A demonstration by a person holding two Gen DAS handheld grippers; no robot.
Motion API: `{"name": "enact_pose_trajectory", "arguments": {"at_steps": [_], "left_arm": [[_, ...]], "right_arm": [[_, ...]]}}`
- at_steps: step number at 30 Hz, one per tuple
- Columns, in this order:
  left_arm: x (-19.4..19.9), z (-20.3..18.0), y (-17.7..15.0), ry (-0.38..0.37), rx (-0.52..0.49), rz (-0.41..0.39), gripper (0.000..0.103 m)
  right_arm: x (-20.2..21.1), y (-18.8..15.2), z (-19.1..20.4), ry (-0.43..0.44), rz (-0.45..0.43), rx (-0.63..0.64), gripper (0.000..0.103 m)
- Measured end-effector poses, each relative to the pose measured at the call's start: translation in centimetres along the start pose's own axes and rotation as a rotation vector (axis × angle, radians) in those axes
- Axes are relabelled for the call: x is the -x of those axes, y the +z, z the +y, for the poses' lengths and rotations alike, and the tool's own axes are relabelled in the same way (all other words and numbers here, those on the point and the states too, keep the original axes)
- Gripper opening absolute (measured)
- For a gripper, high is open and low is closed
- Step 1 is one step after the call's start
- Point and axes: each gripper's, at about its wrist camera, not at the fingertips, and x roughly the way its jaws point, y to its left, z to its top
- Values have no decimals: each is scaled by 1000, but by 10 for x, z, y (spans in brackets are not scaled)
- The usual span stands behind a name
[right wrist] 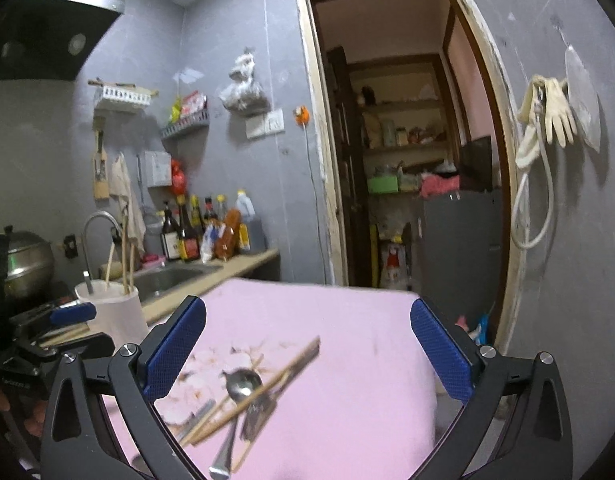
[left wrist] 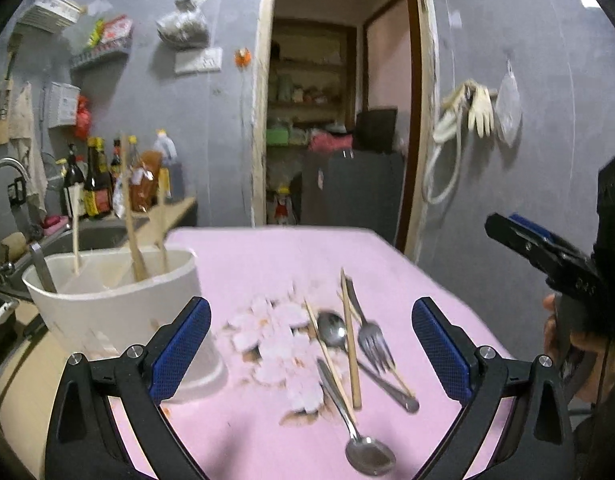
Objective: Organize utensils
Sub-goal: 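Move both tools back to the pile, left tool toward a silver spoon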
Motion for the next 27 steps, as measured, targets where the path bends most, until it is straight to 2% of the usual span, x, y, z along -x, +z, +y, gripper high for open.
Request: {"name": "enact_pose_trajectory", "arguments": {"at_steps": [7,11,13,16,18,21,24,27], "left_arm": [[-27,-9,-19,-46,-6,172,98],[-38,-7,-25,-70,20,246,96],[-41,-5,-27,-88,36,279,90],[-50,-4,-31,-121,56,345,74],[-57,-4,-36,-156,70,404,58],[-66,-3,-39,-206,95,468,41],[-71,-2,-43,-231,111,520,33],[-76,-2,-46,-244,110,572,30]], "right_arm": [[-23,-17,-7,35,165,-23,102],[-33,-26,-9,57,249,-31,90],[-39,-30,-10,70,299,-30,84],[-47,-38,-9,90,376,-30,70],[-51,-42,-9,106,416,-31,61],[-54,-49,-8,137,467,-33,51],[-57,-53,-2,157,502,-15,47],[-62,-56,2,174,533,-1,43]]}}
